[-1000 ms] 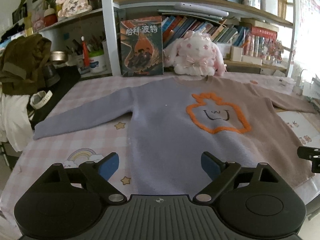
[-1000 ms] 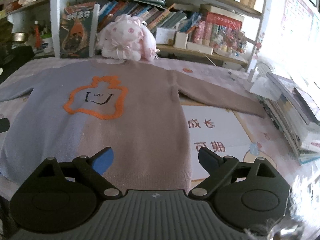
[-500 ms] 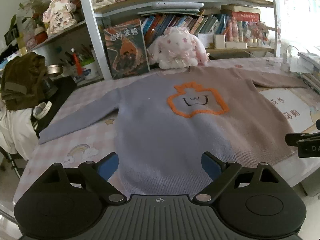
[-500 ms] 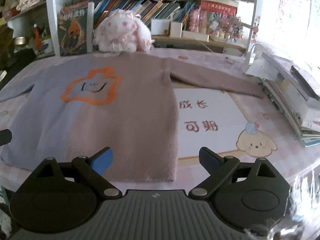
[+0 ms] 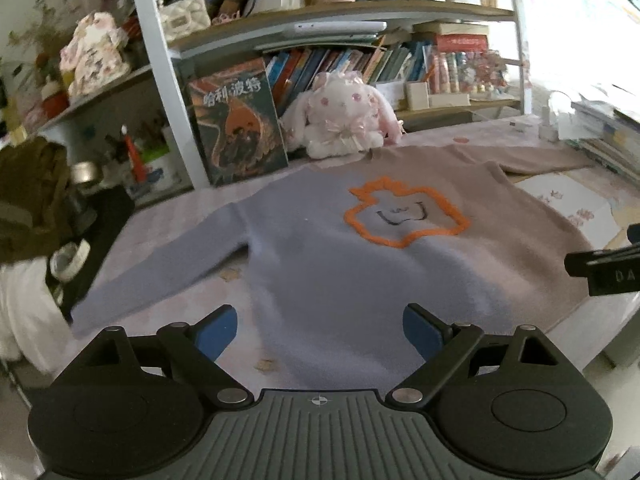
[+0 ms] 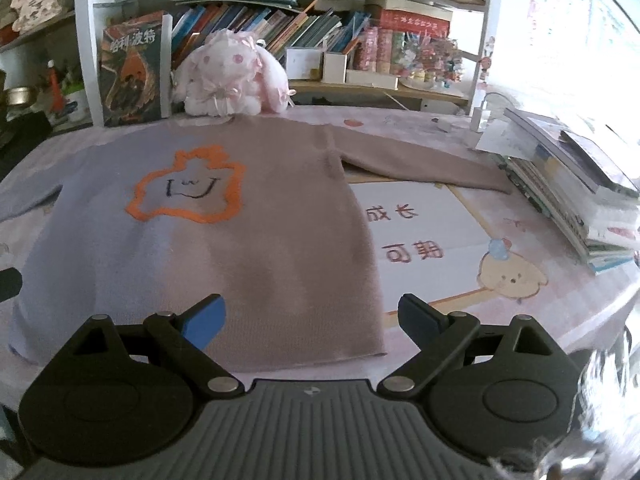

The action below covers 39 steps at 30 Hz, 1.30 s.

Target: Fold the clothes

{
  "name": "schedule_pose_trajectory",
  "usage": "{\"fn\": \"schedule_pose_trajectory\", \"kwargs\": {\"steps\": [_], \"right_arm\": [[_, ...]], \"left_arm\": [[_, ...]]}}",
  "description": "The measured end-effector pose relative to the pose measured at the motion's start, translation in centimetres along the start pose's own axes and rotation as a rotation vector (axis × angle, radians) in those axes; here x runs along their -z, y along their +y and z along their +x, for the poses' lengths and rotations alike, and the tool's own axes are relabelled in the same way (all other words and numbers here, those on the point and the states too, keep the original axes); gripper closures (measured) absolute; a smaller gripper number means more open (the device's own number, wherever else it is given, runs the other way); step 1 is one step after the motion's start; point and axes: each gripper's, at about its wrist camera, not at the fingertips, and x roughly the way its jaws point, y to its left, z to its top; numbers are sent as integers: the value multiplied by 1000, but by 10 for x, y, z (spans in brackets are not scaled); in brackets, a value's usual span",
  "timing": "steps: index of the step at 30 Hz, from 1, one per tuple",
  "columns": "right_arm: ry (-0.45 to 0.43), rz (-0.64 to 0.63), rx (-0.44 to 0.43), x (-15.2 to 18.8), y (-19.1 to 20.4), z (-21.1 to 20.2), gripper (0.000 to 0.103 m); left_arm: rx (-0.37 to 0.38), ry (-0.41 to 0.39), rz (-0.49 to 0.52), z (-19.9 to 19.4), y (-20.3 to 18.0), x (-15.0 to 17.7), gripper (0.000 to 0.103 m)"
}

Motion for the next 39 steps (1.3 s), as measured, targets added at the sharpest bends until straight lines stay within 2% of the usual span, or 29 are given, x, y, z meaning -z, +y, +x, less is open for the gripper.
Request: {"fn": "schedule_pose_trajectory", "kwargs": {"steps": [7,12,18,24,29,33,35,39], "right_arm": [[-37,4,51,8,79,-19,8],[-9,10,103,18,126,-24,8],[-11,7,152,12,151,-30,8],[-5,-35,165,4,169,-26,8],[-2,-64,179,-3,176,-23,8],[9,-63,204,-6,174,-20,8],[11,-62,217,-7,172,-20,8],[20,-58,245,-8,166,-19,8]], "left_arm": [[46,13,-38,16,83,14,8],[49,44,-103,29,133,28,8],[-95,18,-172,52,184,40,9],[-181,48,-351,76,238,48,10],[-186,98,-540,102,273,53,32],[-204,125,-688,118,293,58,45],[-201,129,-755,125,300,60,58],[-202,113,-820,136,306,58,65]]}}
